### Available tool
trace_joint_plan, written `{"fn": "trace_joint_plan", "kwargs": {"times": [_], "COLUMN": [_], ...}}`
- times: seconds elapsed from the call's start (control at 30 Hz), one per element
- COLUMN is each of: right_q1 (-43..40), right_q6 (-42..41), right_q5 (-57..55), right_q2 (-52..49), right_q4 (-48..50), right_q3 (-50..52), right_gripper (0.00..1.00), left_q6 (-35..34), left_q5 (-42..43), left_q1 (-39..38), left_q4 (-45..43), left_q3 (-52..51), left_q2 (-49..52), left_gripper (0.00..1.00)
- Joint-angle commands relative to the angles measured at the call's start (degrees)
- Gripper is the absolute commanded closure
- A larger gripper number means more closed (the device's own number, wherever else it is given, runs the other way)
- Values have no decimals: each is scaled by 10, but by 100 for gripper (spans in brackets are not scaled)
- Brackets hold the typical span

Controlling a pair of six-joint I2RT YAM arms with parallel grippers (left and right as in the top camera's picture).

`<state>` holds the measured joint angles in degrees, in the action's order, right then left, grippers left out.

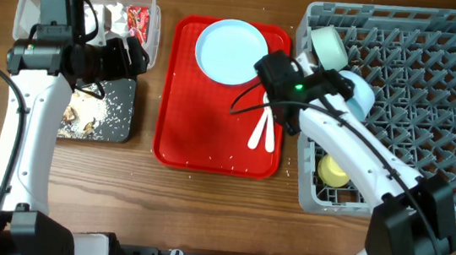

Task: Sort waste into correct bins and load items into the dishwasher rack
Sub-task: 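Move the right gripper to the light-blue plate and grip its edge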

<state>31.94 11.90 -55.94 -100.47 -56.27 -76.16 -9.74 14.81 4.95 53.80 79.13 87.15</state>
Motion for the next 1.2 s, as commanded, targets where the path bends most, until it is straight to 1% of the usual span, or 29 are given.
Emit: {"fn": "trace_joint_plan", "kwargs": {"times": [0.0, 0.2, 0.33, 0.47, 0.53, 0.6, 0.63, 0.73, 0.83, 0.93, 0.97, 1.03, 1.07, 1.17], "right_q1": [7, 7, 7, 7, 7, 7, 7, 7, 7, 7, 7, 6, 4, -5], "right_q6": [2, 2, 1, -1, -1, -1, -1, -1, -1, -13, -43, -67, -103, -275], "right_q5": [83, 120, 174, 251, 333, 409, 472, 635, 748, 825, 830, 816, 782, 635], "right_q2": [1, 18, 23, 24, 24, 24, 24, 24, 24, 24, 24, 24, 24, 24], "right_q4": [2, 19, 33, 51, 77, 105, 134, 199, 223, 215, 206, 204, 209, 230], "right_q3": [3, 1, -14, -56, -91, -112, -118, -114, -111, -111, -111, -111, -111, -111], "right_gripper": [47, 47, 46, 41, 31, 30, 28, 13, 0, 0, 0, 0, 0, 0], "left_q6": [3, 3, 3, 3, 3, 3, 3, 3, 3, 3, 3, 3, 3, 3], "left_q5": [-3, -3, -3, -3, -3, -3, -3, -3, -3, -3, -3, -3, -3, -3], "left_q1": [2, 2, 2, 2, 2, 2, 2, 2, 2, 2, 2, 2, 2, 2], "left_q4": [-1, -1, -1, -1, -1, -1, -1, -1, -1, -1, -1, -1, -1, -1], "left_q3": [8, 8, 8, 8, 8, 8, 8, 8, 8, 8, 8, 8, 8, 8], "left_q2": [-2, -1, -2, -2, -1, -2, -2, -1, -1, -2, -2, -2, -2, -2], "left_gripper": [0, 0, 0, 0, 0, 0, 0, 0, 0, 0, 0, 0, 0, 0]}}
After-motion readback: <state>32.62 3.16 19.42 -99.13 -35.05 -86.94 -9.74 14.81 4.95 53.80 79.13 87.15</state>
